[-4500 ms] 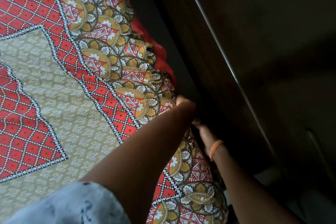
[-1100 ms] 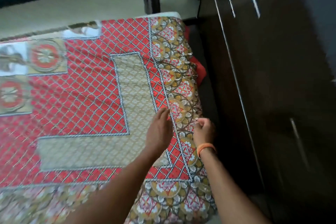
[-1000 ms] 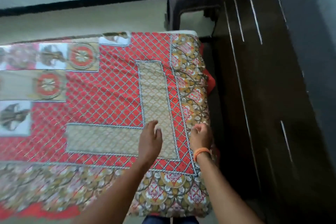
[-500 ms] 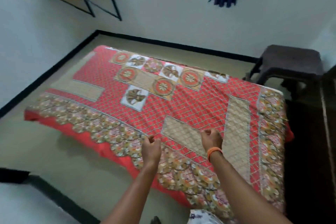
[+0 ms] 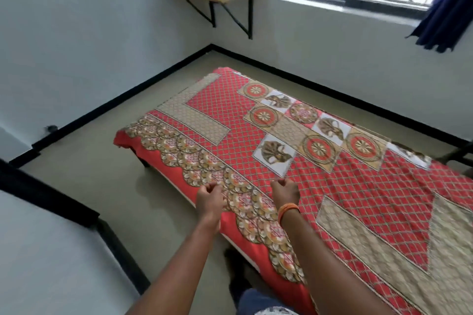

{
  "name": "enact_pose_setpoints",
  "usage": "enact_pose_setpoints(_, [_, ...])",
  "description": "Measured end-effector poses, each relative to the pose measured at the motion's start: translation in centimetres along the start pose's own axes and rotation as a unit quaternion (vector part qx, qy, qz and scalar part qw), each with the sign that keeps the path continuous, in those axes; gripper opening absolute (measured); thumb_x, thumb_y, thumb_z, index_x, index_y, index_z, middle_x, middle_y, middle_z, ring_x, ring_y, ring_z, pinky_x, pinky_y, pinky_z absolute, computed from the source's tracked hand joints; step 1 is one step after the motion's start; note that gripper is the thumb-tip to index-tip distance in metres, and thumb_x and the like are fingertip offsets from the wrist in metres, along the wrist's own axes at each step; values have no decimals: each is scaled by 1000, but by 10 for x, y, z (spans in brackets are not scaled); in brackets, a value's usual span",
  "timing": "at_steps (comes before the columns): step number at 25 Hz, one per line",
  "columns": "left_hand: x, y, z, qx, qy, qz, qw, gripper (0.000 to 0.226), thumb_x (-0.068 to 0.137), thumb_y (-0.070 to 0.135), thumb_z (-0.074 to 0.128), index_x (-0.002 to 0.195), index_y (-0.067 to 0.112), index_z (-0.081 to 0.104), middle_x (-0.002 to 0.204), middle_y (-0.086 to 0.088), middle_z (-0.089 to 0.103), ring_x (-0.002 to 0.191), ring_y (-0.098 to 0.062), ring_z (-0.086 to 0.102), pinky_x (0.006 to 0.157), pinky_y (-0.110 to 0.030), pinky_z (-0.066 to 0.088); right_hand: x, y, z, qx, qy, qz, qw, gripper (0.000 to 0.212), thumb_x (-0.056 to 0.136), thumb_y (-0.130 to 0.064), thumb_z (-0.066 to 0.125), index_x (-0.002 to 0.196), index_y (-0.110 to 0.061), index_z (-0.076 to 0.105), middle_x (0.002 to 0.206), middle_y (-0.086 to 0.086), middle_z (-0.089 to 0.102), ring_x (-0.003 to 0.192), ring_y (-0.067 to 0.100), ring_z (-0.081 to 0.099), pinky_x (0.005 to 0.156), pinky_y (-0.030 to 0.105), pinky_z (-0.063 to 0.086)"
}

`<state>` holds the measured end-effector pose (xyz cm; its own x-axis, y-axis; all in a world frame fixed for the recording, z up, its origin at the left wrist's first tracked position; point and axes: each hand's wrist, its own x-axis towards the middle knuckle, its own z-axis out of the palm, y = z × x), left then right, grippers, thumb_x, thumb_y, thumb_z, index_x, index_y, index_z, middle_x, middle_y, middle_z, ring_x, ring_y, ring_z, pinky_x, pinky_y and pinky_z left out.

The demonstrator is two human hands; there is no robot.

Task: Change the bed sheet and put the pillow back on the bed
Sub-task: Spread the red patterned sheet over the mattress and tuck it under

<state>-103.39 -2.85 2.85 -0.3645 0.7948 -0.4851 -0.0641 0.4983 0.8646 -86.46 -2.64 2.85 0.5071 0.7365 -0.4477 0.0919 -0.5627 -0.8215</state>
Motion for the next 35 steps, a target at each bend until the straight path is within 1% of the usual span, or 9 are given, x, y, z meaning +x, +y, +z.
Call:
enact_pose_setpoints(4, [124, 76, -39, -38, 29, 13, 999, 9, 93, 5, 52, 94, 12, 58, 75, -5, 59, 59, -17, 51, 52, -31, 42, 56, -93, 127, -3, -28, -29, 999, 12, 91, -13, 56, 89, -5, 64, 74, 6, 59, 66, 19, 53, 61, 29, 48])
enact_pose_setpoints(7, [207, 145, -81, -39, 65, 21, 997, 7, 92, 5, 55, 91, 12, 58, 73, -6, 61, 61, -18, 53, 53, -30, 44, 94, -182, 227, -4, -64, -49, 997, 13, 89, -13, 56, 80, -8, 64, 67, 5, 52, 59, 18, 45, 51, 23, 34])
enact_pose_setpoints(9, [255, 189, -115, -48, 81, 37, 995, 8, 92, 6, 55, 92, 13, 58, 74, -7, 60, 63, -19, 54, 53, -30, 45, 105, -239, 287, 11, -97, -62, 993, 13, 89, -12, 56, 81, -7, 66, 68, 5, 52, 59, 16, 44, 50, 23, 34])
enact_pose_setpoints(12, [335, 248, -167, -62, 119, 52, 990, 12, 92, 7, 54, 86, 17, 57, 74, -6, 60, 62, -18, 54, 54, -31, 44, 112, -308, 381, 21, -134, -86, 987, 14, 89, -10, 57, 85, -2, 68, 72, 6, 58, 64, 14, 50, 59, 24, 44])
enact_pose_setpoints(15, [420, 286, -208, -93, 129, 51, 986, 13, 91, 4, 53, 85, 15, 56, 72, -7, 56, 59, -18, 51, 53, -30, 42, 127, -353, 476, 20, -167, -96, 981, 12, 88, -12, 59, 81, -6, 66, 77, 8, 63, 72, 17, 56, 72, 35, 52])
enact_pose_setpoints(18, [513, 320, -241, -99, 132, 43, 985, 11, 90, 1, 51, 92, 11, 57, 69, -3, 54, 56, -17, 52, 52, -28, 41, 156, -390, 572, 31, -153, -100, 983, 12, 86, -14, 62, 75, -12, 66, 80, 9, 68, 70, 18, 57, 67, 34, 50])
enact_pose_setpoints(21, [608, 348, -276, -79, 112, 22, 990, 10, 91, 5, 51, 96, 10, 58, 72, -3, 57, 61, -19, 56, 59, -32, 44, 180, -424, 662, 41, -120, -78, 989, 16, 85, -12, 61, 70, -13, 66, 67, 6, 64, 59, 15, 52, 57, 26, 39])
enact_pose_setpoints(26, [738, 425, -322, -11, 43, 30, 999, 8, 93, 11, 52, 96, 13, 59, 81, -3, 59, 70, -19, 58, 56, -30, 45, 217, -489, 781, 75, -85, -9, 993, 25, 82, -12, 62, 56, -13, 63, 68, 6, 66, 71, 23, 59, 67, 36, 44])
enact_pose_setpoints(35, [966, 568, -344, -20, -40, 53, 998, 14, 94, 10, 53, 104, 10, 62, 87, -1, 61, 71, -16, 59, 57, -26, 47, 341, -623, 966, 152, -18, 31, 988, 19, 88, -15, 59, 68, -15, 62, 78, 4, 67, 74, 20, 59, 70, 32, 44])
